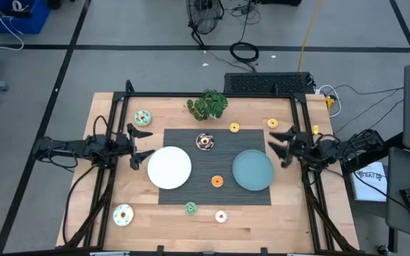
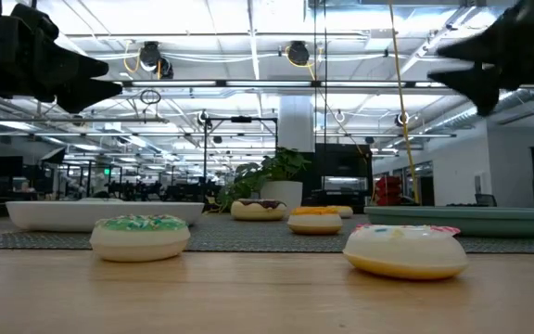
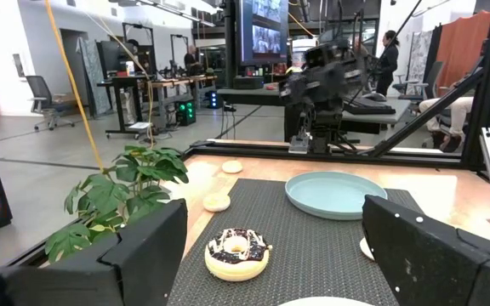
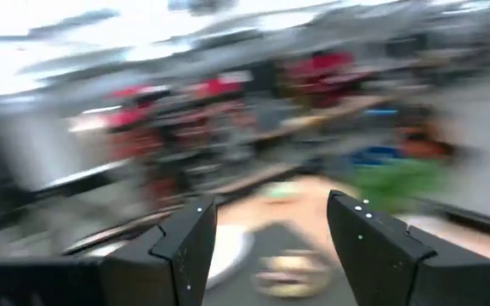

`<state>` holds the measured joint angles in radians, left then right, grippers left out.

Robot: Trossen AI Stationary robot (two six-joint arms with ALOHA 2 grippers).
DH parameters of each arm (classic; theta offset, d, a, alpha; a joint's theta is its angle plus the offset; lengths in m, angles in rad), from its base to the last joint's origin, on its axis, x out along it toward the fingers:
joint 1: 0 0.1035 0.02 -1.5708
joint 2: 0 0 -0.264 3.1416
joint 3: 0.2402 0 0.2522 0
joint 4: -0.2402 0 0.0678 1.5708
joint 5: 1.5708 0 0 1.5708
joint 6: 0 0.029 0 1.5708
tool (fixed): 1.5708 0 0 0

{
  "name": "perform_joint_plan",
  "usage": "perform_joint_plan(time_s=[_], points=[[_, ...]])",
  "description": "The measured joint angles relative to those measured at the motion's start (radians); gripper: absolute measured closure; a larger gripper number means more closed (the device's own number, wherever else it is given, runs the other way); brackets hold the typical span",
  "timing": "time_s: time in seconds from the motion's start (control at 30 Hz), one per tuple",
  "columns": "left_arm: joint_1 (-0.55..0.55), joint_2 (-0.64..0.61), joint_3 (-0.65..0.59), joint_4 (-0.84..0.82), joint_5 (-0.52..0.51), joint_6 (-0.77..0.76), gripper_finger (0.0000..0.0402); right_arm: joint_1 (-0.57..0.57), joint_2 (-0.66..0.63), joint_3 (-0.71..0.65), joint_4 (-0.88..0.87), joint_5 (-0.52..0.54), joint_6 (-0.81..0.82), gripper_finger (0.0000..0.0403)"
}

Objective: Pick & Place donuts
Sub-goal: Put the top small yellow doughnut on top of the blue plate

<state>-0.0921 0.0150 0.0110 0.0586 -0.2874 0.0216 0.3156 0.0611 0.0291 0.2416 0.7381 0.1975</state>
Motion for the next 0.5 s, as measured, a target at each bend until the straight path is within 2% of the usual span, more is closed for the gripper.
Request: perform_joint_plan(time_s=[0.03,0.1,0.23,0.33,0.4,0.5], points=[[0.000,0.000,0.000,0.002,0.000,0.000,0.0052,-0.001,0.021,0.022,-0.044,0.086,0.016,0.0190],[0.000,0.000,0.000,0.006,0.000,0.000,0.0052,-0.003,0.089,0.077,-0.214,0.184,0.056,0.0190],[0.000,0.000,-0.002,0.017,0.000,0.000,0.0052,-0.075,0.267,0.294,-0.535,0.249,0.250,0.0190],[0.000,0.000,-0.002,0.017,-0.001,0.000,0.0052,-0.197,0.432,0.450,-0.855,0.168,0.413,0.0186],[0.000,0.000,-0.002,0.017,0.000,0.000,0.0052,-0.301,0.531,0.558,-0.995,0.085,0.489,0.0178],[0.000,0.000,-0.002,0.018,0.000,0.000,0.0052,-0.467,0.680,0.659,-1.133,-0.070,0.507,0.0159]])
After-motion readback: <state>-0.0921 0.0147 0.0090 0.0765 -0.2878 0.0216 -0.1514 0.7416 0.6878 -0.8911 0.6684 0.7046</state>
